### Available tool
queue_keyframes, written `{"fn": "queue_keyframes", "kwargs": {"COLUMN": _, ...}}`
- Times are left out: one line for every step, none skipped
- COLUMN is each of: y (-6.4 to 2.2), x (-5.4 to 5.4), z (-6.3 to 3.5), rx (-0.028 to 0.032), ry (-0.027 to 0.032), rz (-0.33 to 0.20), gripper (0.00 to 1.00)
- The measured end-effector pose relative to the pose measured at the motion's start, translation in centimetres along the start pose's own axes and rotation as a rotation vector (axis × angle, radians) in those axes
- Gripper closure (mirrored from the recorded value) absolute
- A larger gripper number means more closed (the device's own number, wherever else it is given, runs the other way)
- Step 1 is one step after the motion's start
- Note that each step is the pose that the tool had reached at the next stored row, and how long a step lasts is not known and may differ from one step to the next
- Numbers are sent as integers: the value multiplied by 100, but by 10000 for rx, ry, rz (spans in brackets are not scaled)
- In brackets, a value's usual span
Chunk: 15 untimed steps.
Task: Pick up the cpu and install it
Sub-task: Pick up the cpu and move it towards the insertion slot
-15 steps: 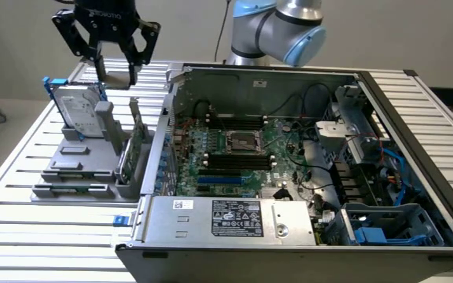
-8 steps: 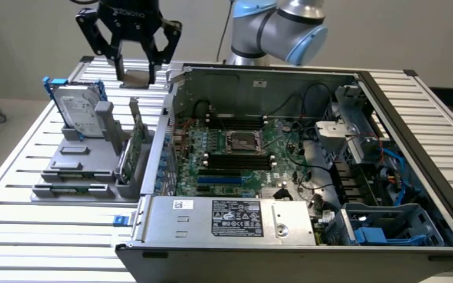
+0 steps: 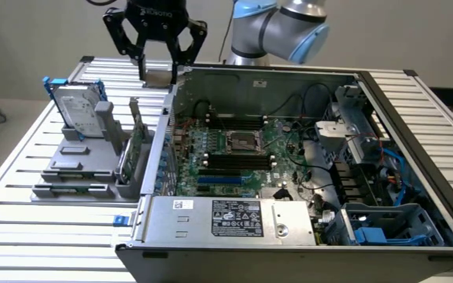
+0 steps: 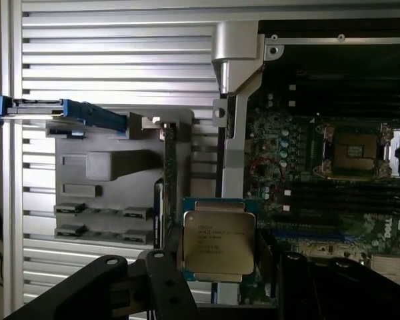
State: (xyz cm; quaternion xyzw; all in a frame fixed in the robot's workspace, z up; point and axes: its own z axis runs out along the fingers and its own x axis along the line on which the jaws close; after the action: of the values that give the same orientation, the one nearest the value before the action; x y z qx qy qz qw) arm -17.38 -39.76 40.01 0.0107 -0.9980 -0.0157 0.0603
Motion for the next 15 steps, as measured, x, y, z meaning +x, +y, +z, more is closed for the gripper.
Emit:
{"fn": "queue_keyframes", "kwargs": {"y": -1, "x": -43, "z": -7, "rx": 0, "ry": 2, "rz": 1, "gripper": 46}}
{"fn": "queue_keyframes", "kwargs": {"y": -3, "x": -88, "z": -13, "rx": -1, "ry": 4, "rz": 0, "gripper": 46}}
{"fn": "queue_keyframes", "kwargs": {"y": -4, "x": -132, "z": -19, "rx": -1, "ry": 5, "rz": 0, "gripper": 46}}
{"fn": "queue_keyframes", "kwargs": {"y": -6, "x": -178, "z": -25, "rx": -1, "ry": 6, "rz": 1, "gripper": 46}}
{"fn": "queue_keyframes", "kwargs": {"y": -7, "x": -223, "z": -31, "rx": -1, "ry": 8, "rz": 1, "gripper": 46}}
{"fn": "queue_keyframes", "kwargs": {"y": -8, "x": -270, "z": -36, "rx": -2, "ry": 9, "rz": -1, "gripper": 46}}
{"fn": "queue_keyframes", "kwargs": {"y": -10, "x": -315, "z": -42, "rx": -2, "ry": 9, "rz": 0, "gripper": 46}}
{"fn": "queue_keyframes", "kwargs": {"y": -11, "x": -361, "z": -47, "rx": -2, "ry": 11, "rz": 1, "gripper": 46}}
{"fn": "queue_keyframes", "kwargs": {"y": -12, "x": -405, "z": -53, "rx": -2, "ry": 11, "rz": 0, "gripper": 46}}
{"fn": "queue_keyframes", "kwargs": {"y": -12, "x": -450, "z": -58, "rx": -3, "ry": 12, "rz": 0, "gripper": 46}}
{"fn": "queue_keyframes", "kwargs": {"y": -13, "x": -494, "z": -64, "rx": -3, "ry": 12, "rz": 1, "gripper": 46}}
{"fn": "queue_keyframes", "kwargs": {"y": -14, "x": -539, "z": -69, "rx": -2, "ry": 13, "rz": 0, "gripper": 46}}
{"fn": "queue_keyframes", "kwargs": {"y": -15, "x": -584, "z": -75, "rx": -2, "ry": 13, "rz": 0, "gripper": 46}}
{"fn": "queue_keyframes", "kwargs": {"y": -16, "x": -628, "z": -80, "rx": -2, "ry": 13, "rz": 0, "gripper": 46}}
{"fn": "queue_keyframes", "kwargs": {"y": -17, "x": -677, "z": -86, "rx": -3, "ry": 12, "rz": 0, "gripper": 46}}
